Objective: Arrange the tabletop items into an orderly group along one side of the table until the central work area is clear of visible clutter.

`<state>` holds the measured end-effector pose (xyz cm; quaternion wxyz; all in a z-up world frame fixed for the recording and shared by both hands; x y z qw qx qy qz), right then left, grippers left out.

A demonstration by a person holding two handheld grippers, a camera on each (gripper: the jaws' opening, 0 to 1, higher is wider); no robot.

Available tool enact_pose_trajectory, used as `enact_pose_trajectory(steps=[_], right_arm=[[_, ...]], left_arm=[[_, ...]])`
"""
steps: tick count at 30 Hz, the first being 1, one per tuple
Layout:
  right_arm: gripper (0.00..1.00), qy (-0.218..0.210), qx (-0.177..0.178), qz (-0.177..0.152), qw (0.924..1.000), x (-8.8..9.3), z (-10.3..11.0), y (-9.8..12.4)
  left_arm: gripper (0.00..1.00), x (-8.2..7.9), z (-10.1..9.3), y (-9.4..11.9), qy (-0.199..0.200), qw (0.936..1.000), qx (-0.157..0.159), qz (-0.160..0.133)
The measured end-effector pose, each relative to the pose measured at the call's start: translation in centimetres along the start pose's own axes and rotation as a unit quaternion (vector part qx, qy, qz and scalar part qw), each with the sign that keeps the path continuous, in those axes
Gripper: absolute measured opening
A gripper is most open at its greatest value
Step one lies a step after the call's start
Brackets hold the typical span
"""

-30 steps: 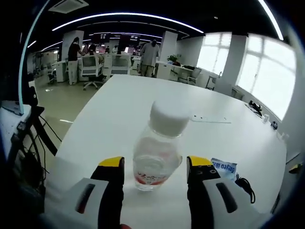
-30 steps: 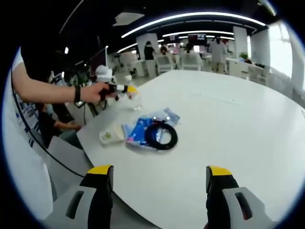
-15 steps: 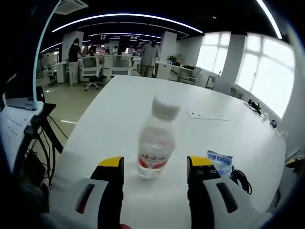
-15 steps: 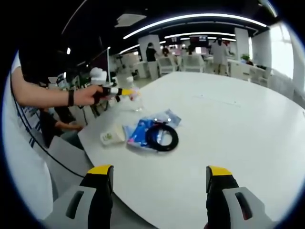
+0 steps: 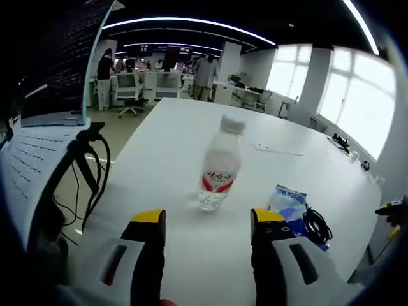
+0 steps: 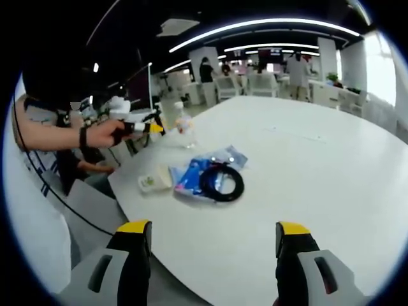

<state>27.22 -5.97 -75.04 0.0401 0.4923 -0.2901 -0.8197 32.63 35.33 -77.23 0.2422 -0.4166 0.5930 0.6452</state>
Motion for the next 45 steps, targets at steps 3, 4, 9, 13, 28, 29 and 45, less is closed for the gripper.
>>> enact_pose_trajectory(steps=[3, 4, 9, 13, 28, 29, 45], right_arm=[[0.81, 0.001, -0.002, -0.001, 1.0000, 0.1, 0.1, 0.0], [0.81, 0.001, -0.003, -0.002, 1.0000, 0.1, 0.1, 0.0], [0.81, 0.001, -0.006, 0.000, 1.0000, 0.3, 0.2, 0.0], [0.81, 0.002, -0.010, 0.000, 0.9999, 0.5, 0.4, 0.0], [0.82, 0.002, -0.019, 0.001, 0.9998, 0.9, 0.5, -0.5], [0.82, 0.002, -0.020, 0.001, 0.9998, 0.9, 0.6, -0.4], [0.83, 0.005, -0.018, 0.003, 0.9998, 0.9, 0.2, -0.1]], left_arm=[[0.52, 0.3, 0.4, 1.1, 0.002, 1.0000, 0.000, -0.001], [0.52, 0.5, 0.5, 1.6, 0.003, 1.0000, -0.001, -0.002], [0.55, 1.1, 0.5, 3.5, 0.000, 0.9999, 0.010, -0.004], [0.61, 1.6, 0.3, 4.6, -0.007, 0.9997, 0.024, -0.003], [0.69, 3.9, -1.0, 8.8, -0.067, 0.9961, 0.057, 0.008], [0.70, 4.0, -1.1, 9.0, -0.067, 0.9960, 0.059, 0.009], [0.75, 5.1, -4.7, 11.1, -0.134, 0.9836, 0.119, 0.023]])
Point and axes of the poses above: the point that each gripper's makers call its tool centre point, and the gripper's own axes: y roughly backward along the fingers, z roughly to its left, x roughly out of its underside, the point moved 1 cm from there along y, roughly backward along the fingers, and after that the axes turned 15 degrees about -x, right-handed, at the moved point
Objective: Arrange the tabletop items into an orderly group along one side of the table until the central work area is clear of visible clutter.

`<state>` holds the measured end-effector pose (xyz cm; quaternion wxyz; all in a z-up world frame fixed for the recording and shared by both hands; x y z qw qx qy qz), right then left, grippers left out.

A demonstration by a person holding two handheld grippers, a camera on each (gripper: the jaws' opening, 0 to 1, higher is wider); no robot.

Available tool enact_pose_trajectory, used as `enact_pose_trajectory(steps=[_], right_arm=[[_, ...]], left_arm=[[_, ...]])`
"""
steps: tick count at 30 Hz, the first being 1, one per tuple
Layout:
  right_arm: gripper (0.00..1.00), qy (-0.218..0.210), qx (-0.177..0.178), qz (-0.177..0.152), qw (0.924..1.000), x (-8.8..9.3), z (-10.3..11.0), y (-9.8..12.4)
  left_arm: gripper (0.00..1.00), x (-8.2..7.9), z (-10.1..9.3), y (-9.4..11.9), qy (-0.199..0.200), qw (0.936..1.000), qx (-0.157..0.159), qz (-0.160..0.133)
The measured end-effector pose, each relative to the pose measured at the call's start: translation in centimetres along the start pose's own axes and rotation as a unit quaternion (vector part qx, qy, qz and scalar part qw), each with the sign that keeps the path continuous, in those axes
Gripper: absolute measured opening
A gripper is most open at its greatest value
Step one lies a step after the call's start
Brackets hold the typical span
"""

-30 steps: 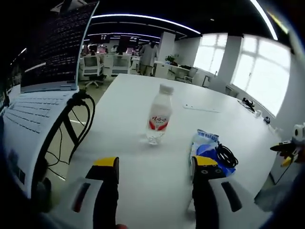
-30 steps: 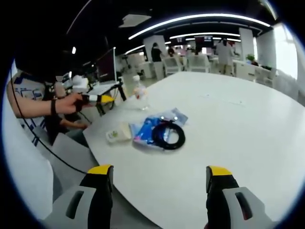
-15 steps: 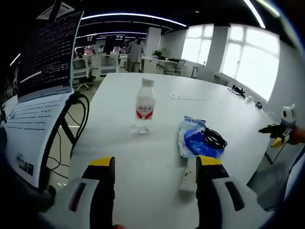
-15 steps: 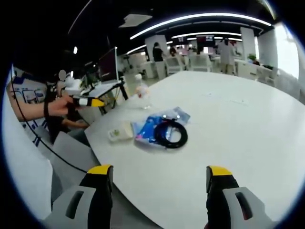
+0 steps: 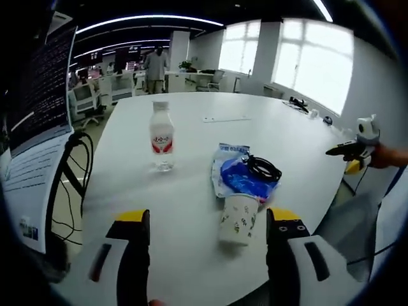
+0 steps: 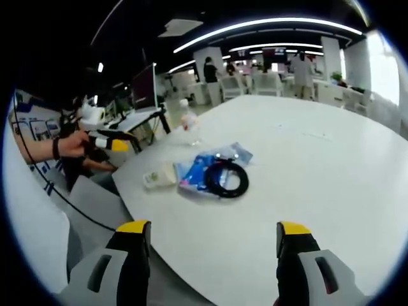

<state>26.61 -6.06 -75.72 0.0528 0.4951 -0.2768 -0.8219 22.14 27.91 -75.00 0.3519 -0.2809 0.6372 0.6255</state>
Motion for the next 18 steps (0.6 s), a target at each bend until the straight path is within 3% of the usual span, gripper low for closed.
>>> enact_pose_trajectory(steps=[18], right_arm=[[0.83, -0.003, 0.005, -0.004, 1.0000, 0.0, -0.3, 0.5]], left_arm=[[0.71, 0.3, -1.9, -1.0, -0.045, 0.9982, 0.035, 0.018]])
Point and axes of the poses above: the point that each gripper's makers call its tool centre point, and the gripper's own axes: y roughly backward along the fingers, z roughly to its left, x roughly out of its underside, the point moved 1 cm from there along y, roughly backward along the fingers, and after that the axes turned 15 degrees about -x, right-handed, at the moved point
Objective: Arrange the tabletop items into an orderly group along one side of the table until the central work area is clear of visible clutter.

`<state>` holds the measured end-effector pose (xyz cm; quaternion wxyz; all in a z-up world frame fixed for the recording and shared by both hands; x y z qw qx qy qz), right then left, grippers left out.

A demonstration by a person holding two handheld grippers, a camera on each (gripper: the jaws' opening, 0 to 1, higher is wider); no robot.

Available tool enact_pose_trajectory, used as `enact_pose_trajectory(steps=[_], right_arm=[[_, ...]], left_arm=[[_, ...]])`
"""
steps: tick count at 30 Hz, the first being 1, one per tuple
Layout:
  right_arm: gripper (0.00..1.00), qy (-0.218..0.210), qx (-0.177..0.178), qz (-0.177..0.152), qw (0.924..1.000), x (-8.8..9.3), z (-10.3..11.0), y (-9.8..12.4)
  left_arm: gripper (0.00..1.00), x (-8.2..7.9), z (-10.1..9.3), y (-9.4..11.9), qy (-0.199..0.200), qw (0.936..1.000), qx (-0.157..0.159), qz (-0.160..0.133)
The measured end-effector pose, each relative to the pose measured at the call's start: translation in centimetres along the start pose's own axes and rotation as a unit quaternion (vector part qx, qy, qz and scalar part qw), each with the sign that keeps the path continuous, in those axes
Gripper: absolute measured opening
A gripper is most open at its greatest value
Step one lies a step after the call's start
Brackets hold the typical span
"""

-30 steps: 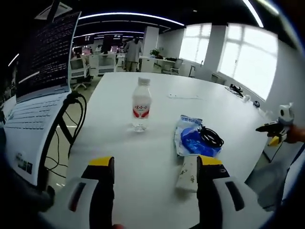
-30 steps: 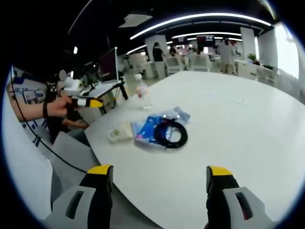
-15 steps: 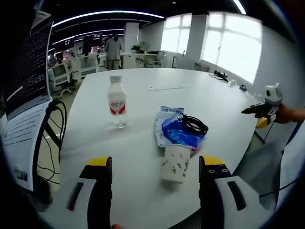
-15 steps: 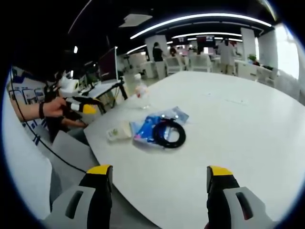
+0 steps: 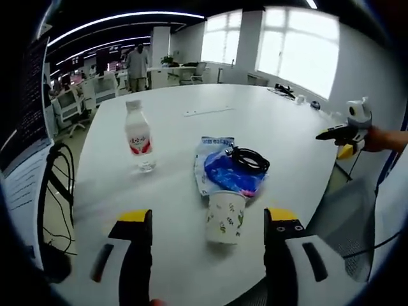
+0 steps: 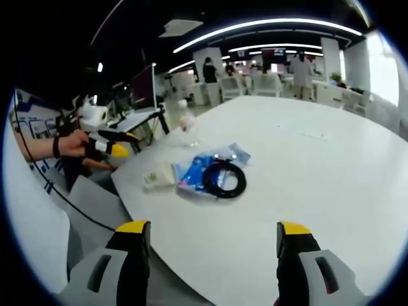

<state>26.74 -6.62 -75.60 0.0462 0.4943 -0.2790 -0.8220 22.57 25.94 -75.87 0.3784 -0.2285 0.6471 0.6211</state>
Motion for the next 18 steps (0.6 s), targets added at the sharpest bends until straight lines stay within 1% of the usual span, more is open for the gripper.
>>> enact_pose_trajectory(steps=[2, 10, 14, 15, 18], right_arm=[[0.83, -0.001, 0.002, 0.001, 1.0000, 0.1, -0.1, 0.1], [0.83, -0.006, 0.007, 0.001, 1.0000, 0.5, -0.3, 0.5], [0.83, -0.007, 0.008, 0.000, 0.9999, 0.5, -0.5, 0.6], [0.83, -0.007, 0.009, -0.001, 0.9999, 0.4, -0.5, 0.7], [0.83, -0.007, 0.009, 0.000, 0.9999, 0.5, -0.6, 0.6]], left_arm=[[0.71, 0.0, -0.4, -0.2, -0.008, 1.0000, 0.004, 0.004], [0.71, 0.1, -0.7, -0.9, -0.021, 0.9996, 0.015, 0.013], [0.72, 0.5, -1.6, -1.4, -0.035, 0.9986, 0.029, 0.027], [0.72, 0.4, -2.1, -1.5, -0.042, 0.9982, 0.030, 0.032], [0.72, 0.8, -2.3, -1.9, -0.045, 0.9976, 0.034, 0.039]])
Point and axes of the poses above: the point that each gripper's makers call its tool centre point, and the gripper's own axes: y roughly backward along the fingers, z roughly to its left, x roughly out of its underside, the point moved 1 cm from there along y, roughly backward along the fingers, and after that the axes turned 15 degrees about -x, right-handed, at the moved point
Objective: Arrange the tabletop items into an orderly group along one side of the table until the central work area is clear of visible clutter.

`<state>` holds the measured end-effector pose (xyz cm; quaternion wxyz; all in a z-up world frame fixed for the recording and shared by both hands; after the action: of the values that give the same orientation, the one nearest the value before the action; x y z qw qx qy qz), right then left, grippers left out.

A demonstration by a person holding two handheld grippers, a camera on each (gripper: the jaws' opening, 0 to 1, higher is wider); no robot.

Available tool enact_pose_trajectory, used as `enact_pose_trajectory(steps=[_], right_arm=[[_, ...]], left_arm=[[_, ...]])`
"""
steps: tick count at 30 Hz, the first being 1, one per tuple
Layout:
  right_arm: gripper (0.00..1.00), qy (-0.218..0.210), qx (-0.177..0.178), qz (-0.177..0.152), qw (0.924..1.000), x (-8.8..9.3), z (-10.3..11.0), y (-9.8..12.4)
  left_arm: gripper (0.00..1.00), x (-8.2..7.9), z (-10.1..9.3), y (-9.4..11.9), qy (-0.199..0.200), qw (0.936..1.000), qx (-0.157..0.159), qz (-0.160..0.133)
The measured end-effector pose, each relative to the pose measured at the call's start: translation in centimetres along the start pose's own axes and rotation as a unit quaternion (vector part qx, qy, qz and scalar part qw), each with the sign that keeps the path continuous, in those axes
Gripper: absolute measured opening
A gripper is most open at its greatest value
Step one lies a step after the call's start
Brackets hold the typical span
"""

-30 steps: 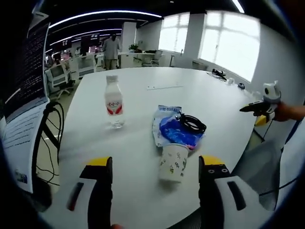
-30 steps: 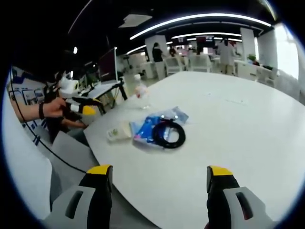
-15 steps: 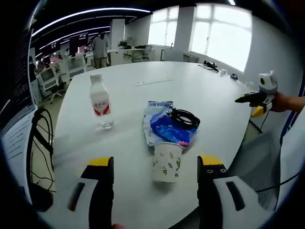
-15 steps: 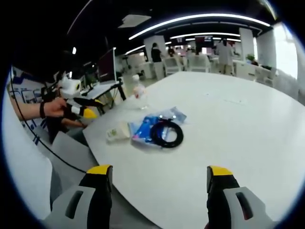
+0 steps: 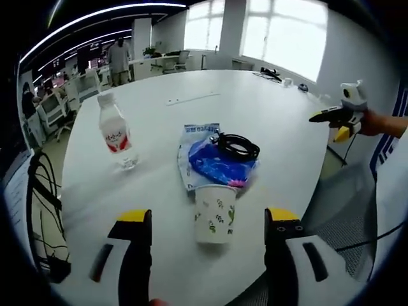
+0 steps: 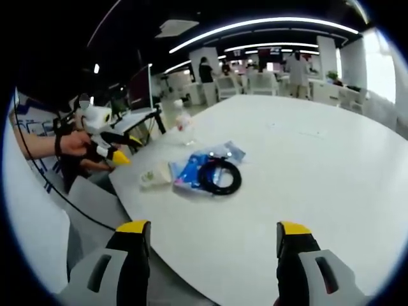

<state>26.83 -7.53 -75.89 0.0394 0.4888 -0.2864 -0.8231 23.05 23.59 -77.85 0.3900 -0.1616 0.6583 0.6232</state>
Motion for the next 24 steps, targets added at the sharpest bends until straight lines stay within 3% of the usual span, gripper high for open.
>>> enact_pose_trajectory(steps=[8, 18, 24], right_arm=[[0.82, -0.001, 0.000, 0.002, 1.0000, 0.2, -0.1, 0.1], [0.82, -0.004, 0.005, 0.000, 1.0000, 0.3, -0.3, 0.4], [0.82, -0.005, 0.009, -0.003, 0.9999, 0.2, -0.3, 0.7]], left_arm=[[0.71, -0.1, -1.2, -1.1, 0.002, 0.9998, 0.011, 0.014], [0.70, 1.0, -2.5, -3.3, -0.011, 0.9989, 0.020, 0.042], [0.69, 1.8, -2.4, -4.3, 0.006, 0.9983, 0.021, 0.054]])
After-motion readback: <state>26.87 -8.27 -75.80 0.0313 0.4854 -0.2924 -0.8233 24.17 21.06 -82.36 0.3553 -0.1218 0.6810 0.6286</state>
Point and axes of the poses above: the point that each gripper's makers call its tool centre point, and the gripper's own axes: y roughly backward along the fingers, z roughly to its left, x roughly out of its underside, the point moved 1 cm from there along y, roughly backward along the fingers, and after that the axes turned 15 degrees about -x, right-handed, at the moved point
